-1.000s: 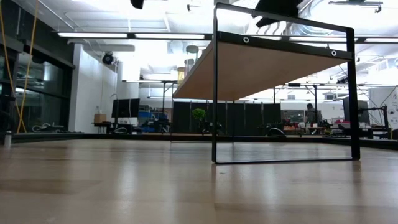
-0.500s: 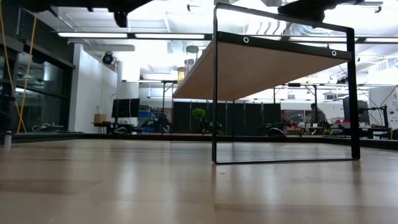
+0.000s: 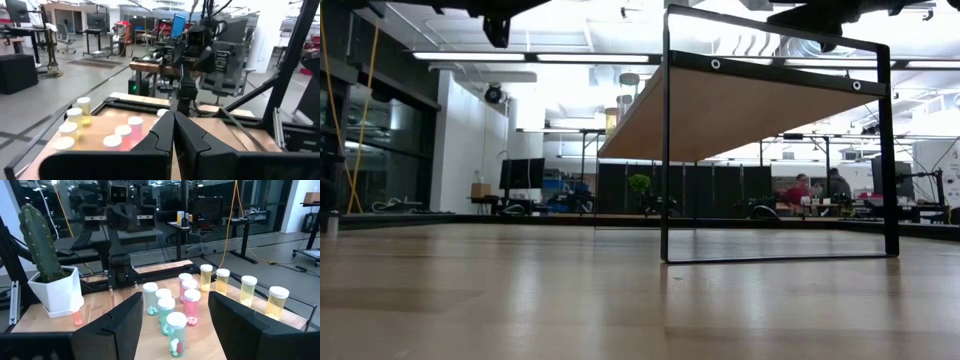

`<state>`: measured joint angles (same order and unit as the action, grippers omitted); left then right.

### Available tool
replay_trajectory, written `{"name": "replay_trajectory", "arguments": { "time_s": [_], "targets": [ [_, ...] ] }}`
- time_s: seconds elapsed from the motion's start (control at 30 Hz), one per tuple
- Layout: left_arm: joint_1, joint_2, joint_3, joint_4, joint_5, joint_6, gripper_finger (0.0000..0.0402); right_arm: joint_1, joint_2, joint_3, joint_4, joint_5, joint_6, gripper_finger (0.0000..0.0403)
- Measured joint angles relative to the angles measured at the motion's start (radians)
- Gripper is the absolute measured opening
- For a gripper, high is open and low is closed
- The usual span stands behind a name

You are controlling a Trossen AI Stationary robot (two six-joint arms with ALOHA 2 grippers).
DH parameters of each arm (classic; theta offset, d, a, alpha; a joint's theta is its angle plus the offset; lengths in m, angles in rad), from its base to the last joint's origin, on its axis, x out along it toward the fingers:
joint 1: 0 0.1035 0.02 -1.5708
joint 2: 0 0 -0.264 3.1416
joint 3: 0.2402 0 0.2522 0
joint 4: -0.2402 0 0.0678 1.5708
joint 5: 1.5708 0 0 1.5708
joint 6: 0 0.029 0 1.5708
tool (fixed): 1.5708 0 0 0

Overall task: Pick and place medicine bottles onto shelf by color
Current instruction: Put the pink pill bottle on the shelf

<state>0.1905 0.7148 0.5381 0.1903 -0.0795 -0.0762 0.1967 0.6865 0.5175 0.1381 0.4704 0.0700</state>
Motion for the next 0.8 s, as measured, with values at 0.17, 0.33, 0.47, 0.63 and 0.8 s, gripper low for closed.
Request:
{"name": "replay_trajectory", "arguments": {
  "time_s": [0.17, 0.33, 0.47, 0.63, 0.8],
  "targets": [
    [-0.081, 0.024, 0.004, 0.023, -0.063, -0.060, 0.0000, 0.000, 0.000, 0.000, 0.001, 0.000, 0.000, 0.0216],
    [-0.147, 0.139, 0.136, -0.237, -0.068, -0.070, 0.0000, 0.000, 0.000, 0.000, 0.002, 0.001, 0.000, 0.0216],
    [-0.182, 0.255, 0.305, -0.465, -0.067, -0.071, 0.0017, 0.000, 0.000, 0.000, 0.015, 0.001, -0.003, 0.0216],
    [-0.271, 0.406, 0.501, -0.773, -0.036, -0.104, 0.0083, 0.000, 0.000, 0.000, 0.015, 0.002, -0.011, 0.0216],
    [-0.401, 0.542, 0.617, -0.889, -0.036, -0.116, 0.0172, 0.000, 0.001, 0.000, 0.007, 0.002, -0.011, 0.0216]
  ]
}}
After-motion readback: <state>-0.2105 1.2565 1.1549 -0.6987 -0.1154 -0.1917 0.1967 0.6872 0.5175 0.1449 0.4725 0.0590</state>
